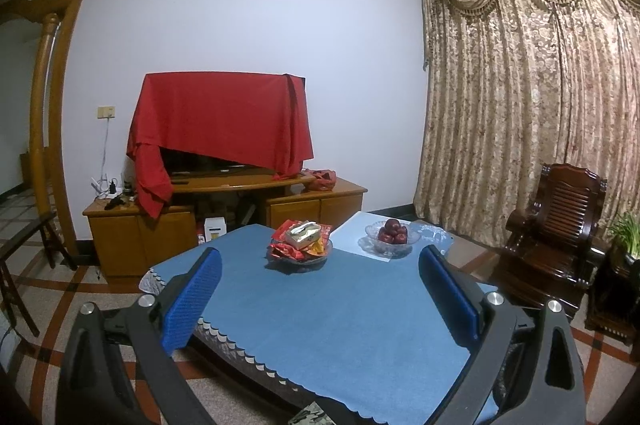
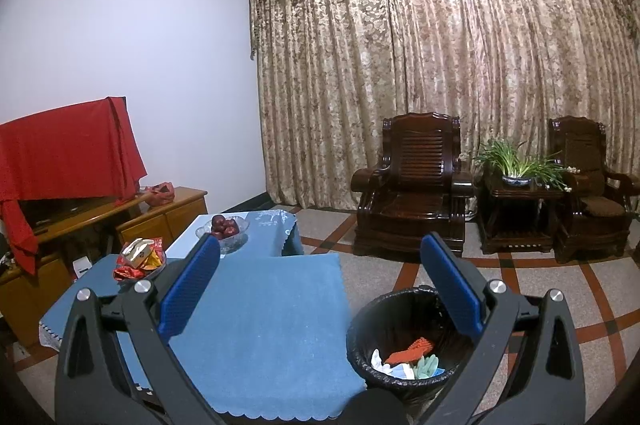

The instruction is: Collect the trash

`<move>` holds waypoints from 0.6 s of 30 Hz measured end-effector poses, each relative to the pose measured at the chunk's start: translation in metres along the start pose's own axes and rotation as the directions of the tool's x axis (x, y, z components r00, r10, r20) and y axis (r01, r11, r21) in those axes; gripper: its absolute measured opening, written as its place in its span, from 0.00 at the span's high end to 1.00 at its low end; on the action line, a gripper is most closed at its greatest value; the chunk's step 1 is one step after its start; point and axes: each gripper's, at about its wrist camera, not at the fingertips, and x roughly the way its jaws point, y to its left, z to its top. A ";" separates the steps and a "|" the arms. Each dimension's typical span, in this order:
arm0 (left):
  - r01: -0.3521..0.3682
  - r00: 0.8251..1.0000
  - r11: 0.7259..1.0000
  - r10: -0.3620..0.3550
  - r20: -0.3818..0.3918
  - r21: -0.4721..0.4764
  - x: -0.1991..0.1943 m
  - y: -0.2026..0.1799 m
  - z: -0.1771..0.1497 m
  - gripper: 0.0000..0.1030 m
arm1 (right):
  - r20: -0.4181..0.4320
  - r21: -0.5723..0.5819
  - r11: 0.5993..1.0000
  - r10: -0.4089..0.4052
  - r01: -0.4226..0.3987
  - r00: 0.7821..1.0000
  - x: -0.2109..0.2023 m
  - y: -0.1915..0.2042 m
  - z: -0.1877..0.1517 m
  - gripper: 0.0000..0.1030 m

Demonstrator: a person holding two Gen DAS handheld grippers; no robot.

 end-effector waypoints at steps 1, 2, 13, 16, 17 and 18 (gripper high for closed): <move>-0.001 1.000 1.000 0.001 -0.001 0.000 0.001 0.000 0.000 0.06 | 0.000 0.000 1.000 0.000 0.000 1.000 0.000 0.000 0.000 0.05; -0.001 1.000 1.000 0.001 0.000 0.001 0.000 0.000 -0.001 0.06 | -0.001 0.001 1.000 0.001 -0.001 1.000 -0.001 -0.001 0.000 0.05; -0.001 1.000 1.000 0.001 -0.001 0.002 0.000 0.000 0.000 0.06 | -0.004 0.006 1.000 -0.002 0.002 1.000 -0.003 -0.005 -0.003 0.05; -0.001 1.000 1.000 0.001 -0.001 0.001 0.000 0.000 0.000 0.06 | -0.008 0.008 1.000 -0.001 0.001 1.000 -0.003 -0.007 -0.004 0.05; -0.001 1.000 1.000 0.001 -0.001 0.002 0.001 0.001 -0.001 0.06 | -0.009 0.008 1.000 -0.001 0.001 1.000 -0.004 -0.007 -0.004 0.05; -0.002 1.000 1.000 0.002 -0.002 0.002 0.002 0.002 -0.001 0.06 | -0.009 0.007 1.000 -0.002 0.002 1.000 -0.003 -0.007 -0.004 0.05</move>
